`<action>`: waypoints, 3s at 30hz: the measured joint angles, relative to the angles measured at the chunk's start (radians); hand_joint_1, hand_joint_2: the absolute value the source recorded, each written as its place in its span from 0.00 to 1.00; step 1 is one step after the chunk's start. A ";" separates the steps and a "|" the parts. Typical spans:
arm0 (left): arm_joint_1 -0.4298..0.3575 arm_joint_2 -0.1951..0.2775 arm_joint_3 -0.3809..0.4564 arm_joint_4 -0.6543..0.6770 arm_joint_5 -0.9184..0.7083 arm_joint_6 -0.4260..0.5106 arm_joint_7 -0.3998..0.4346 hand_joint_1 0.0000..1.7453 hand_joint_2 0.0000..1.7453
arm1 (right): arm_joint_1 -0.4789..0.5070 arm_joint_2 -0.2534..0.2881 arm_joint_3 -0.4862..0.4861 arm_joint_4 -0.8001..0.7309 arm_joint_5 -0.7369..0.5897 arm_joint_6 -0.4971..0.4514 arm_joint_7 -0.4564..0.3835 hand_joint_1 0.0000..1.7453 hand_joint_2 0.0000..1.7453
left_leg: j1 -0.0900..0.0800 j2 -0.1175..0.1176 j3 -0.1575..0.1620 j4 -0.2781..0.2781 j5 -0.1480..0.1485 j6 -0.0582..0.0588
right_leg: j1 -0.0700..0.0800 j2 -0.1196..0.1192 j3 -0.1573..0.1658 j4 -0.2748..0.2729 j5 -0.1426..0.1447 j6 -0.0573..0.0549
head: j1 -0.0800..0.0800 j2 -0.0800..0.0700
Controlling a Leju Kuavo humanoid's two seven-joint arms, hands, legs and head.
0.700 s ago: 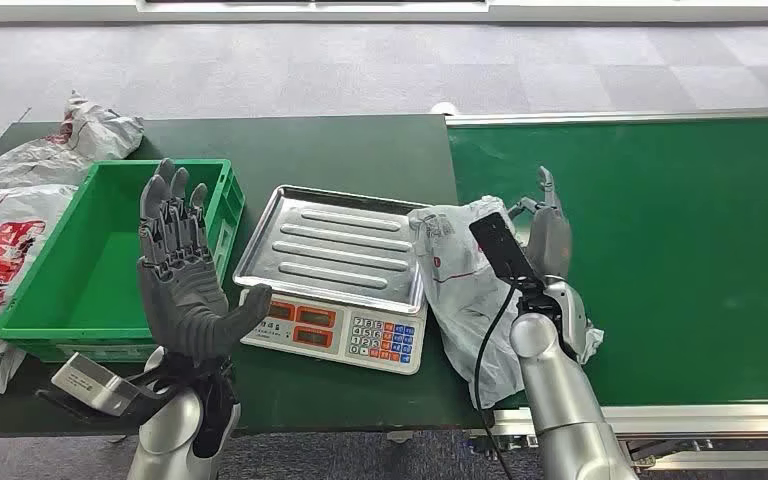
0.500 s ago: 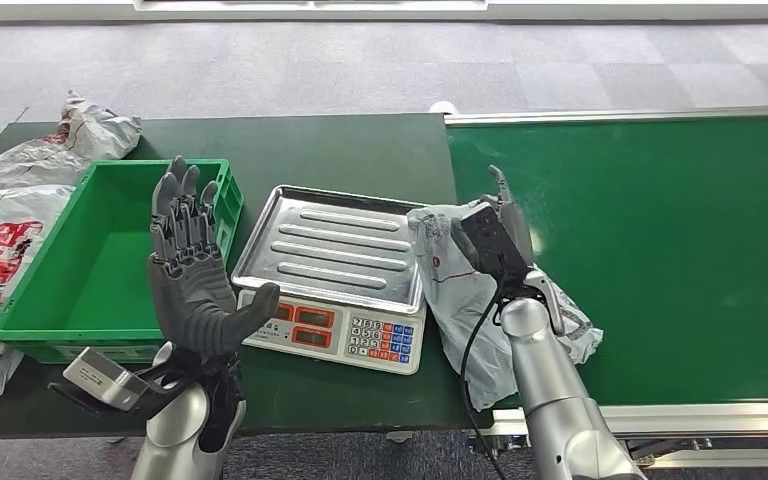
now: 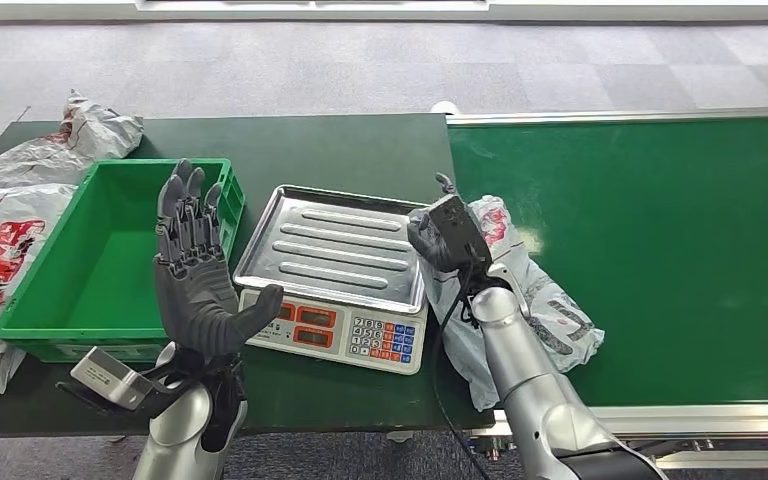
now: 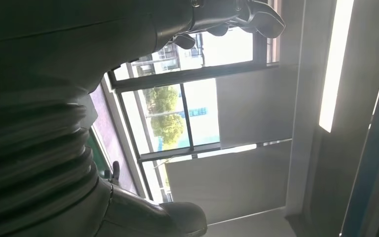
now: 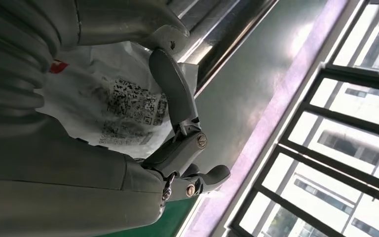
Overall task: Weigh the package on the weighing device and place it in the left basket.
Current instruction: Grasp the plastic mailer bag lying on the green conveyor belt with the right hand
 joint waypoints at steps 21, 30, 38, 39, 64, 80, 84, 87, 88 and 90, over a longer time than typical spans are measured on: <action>0.032 0.000 0.004 -0.057 -0.032 0.006 0.043 0.00 1.00 | -0.008 -0.045 0.238 0.095 0.787 -0.503 0.840 0.00 0.00 | 0.000 0.000 0.000 0.000 0.000 0.000 | 0.000 0.000 -0.001 0.000 0.000 0.000 | 0.000 0.000; 0.032 -0.001 0.004 -0.057 -0.033 0.006 0.043 0.00 1.00 | 0.008 -0.047 0.225 0.095 0.869 -0.433 0.847 0.00 0.00 | 0.000 0.000 0.000 0.000 0.000 0.000 | 0.000 0.000 -0.001 0.000 0.000 0.000 | 0.000 0.000; 0.026 -0.001 0.004 -0.051 -0.033 0.005 0.043 0.00 1.00 | 0.010 -0.047 0.188 0.110 0.871 -0.314 0.824 0.00 0.00 | 0.000 0.000 0.000 0.000 0.000 0.000 | 0.000 0.000 -0.001 0.000 0.000 0.000 | 0.000 0.000; 0.025 -0.001 0.004 -0.051 -0.033 0.005 0.043 0.00 1.00 | 0.010 -0.047 0.185 0.112 0.871 -0.305 0.821 0.00 0.00 | 0.000 0.000 0.000 0.000 0.000 0.000 | 0.000 0.000 -0.001 0.000 0.000 0.000 | 0.000 0.000; -0.023 0.000 0.004 -0.001 -0.028 0.004 0.038 0.00 1.00 | -0.024 -0.036 0.167 0.214 0.876 -0.034 0.675 1.00 1.00 | 0.000 0.003 0.002 0.000 0.000 0.000 | 0.000 0.002 0.000 0.000 0.000 0.000 | 0.000 0.000; -0.026 0.004 0.004 0.005 -0.014 0.010 0.031 0.00 1.00 | -0.030 -0.028 0.170 0.224 0.879 -0.054 0.653 1.00 1.00 | 0.000 0.002 0.002 0.000 0.000 0.000 | 0.000 0.002 0.000 0.000 0.000 -0.001 | 0.000 0.000; -0.029 0.007 0.004 0.008 -0.014 0.014 0.030 0.00 1.00 | -0.030 -0.028 0.171 0.226 0.878 -0.065 0.653 1.00 1.00 | 0.000 0.002 0.001 0.000 0.000 0.000 | 0.000 0.002 0.000 0.000 0.000 -0.001 | 0.000 0.000; -0.030 0.009 0.004 0.010 -0.014 0.023 0.026 0.00 1.00 | -0.030 -0.027 0.172 0.227 0.875 -0.098 0.656 1.00 1.00 | 0.000 0.002 0.001 0.000 0.000 0.000 | 0.000 0.002 0.000 0.000 0.000 -0.001 | 0.000 0.000; -0.030 0.009 0.004 0.010 -0.014 0.023 0.025 0.00 1.00 | -0.030 -0.027 0.172 0.227 0.875 -0.105 0.656 1.00 1.00 | 0.000 0.002 0.001 0.000 0.000 0.000 | 0.000 0.002 0.000 0.000 0.000 -0.001 | 0.000 0.000; -0.030 0.010 0.004 0.010 -0.014 0.025 0.024 0.00 1.00 | -0.030 -0.027 0.172 0.227 0.875 -0.119 0.658 1.00 1.00 | 0.000 0.002 0.001 0.000 0.000 0.000 | 0.000 0.002 0.000 0.000 0.000 -0.001 | 0.000 0.000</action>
